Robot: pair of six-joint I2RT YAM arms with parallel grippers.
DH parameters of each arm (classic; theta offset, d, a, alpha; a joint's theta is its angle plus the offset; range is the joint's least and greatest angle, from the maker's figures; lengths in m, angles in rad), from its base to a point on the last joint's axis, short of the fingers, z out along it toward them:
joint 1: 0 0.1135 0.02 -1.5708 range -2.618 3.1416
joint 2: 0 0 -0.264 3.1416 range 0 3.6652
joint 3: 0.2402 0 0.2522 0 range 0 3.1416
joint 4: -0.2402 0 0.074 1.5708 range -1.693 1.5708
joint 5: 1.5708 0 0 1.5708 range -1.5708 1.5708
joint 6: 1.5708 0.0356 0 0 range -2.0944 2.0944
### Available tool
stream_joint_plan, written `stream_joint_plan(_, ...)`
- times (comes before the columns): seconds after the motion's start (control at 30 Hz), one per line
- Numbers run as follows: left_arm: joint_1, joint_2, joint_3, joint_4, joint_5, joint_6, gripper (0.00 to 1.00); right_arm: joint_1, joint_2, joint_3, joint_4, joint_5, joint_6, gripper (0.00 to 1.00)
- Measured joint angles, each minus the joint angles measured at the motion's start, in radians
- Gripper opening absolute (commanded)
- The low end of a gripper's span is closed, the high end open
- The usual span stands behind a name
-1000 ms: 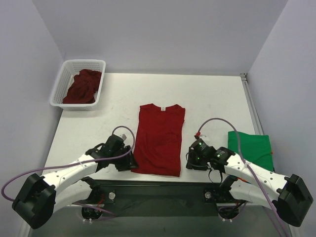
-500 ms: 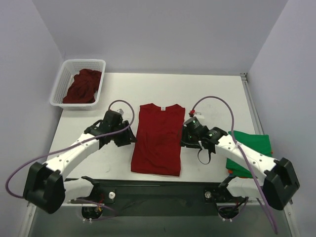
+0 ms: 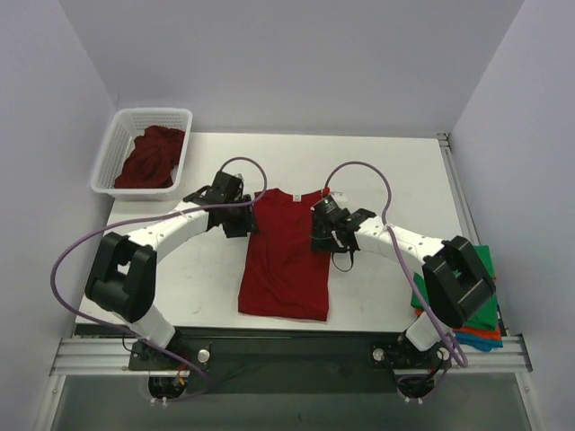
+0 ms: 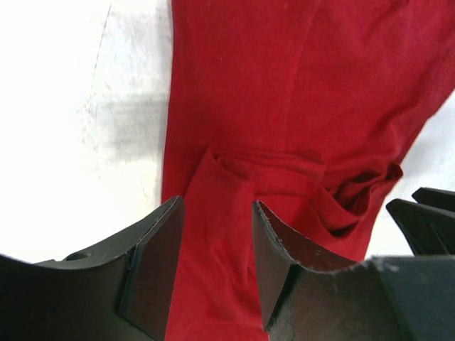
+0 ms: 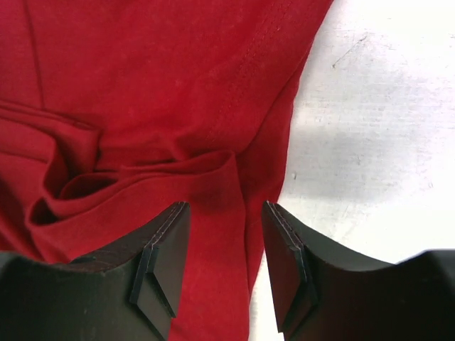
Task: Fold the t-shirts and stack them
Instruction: Fold the folded rectangular tshirt in 1/3 of the way
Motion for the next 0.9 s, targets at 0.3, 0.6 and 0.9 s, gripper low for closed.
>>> stream_joint_plan(0.3, -0.021, 0.119, 0.078, -0.007, -0.008, 0.031, 0.50, 0.005, 0.076, 0.019, 0.022, -0.001, 0.005, 0.38)
stream_joint_plan(0.6, -0.037, 0.187, 0.102, -0.006, -0.010, 0.034, 0.26, 0.006, 0.113, 0.033, 0.037, -0.001, 0.016, 0.00)
stream_joint_plan(0.9, -0.037, 0.196, 0.109, -0.017, -0.021, 0.043, 0.00, -0.013, 0.051, 0.025, 0.033, 0.000, 0.019, 0.00)
